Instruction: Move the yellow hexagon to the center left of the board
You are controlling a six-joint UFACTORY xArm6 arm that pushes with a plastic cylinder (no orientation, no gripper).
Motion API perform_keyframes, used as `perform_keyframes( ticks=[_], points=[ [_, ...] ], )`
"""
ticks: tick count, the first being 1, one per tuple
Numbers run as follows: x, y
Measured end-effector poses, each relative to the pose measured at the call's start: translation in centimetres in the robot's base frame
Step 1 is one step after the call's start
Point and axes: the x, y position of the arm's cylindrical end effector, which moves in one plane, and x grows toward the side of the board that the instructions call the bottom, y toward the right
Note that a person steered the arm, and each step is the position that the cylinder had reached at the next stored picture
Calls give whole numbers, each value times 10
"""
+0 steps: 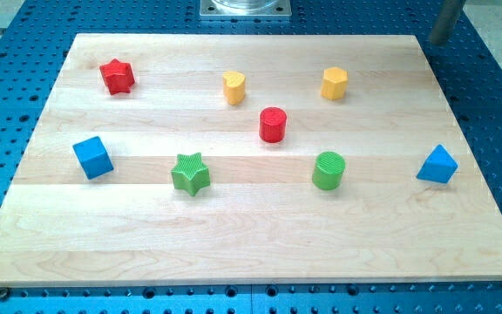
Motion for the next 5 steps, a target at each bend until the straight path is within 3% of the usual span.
perform_keyframes(
  ticks=[2, 4, 5],
  points=[
    [3, -6],
    [82, -103],
    [101, -142]
  ],
)
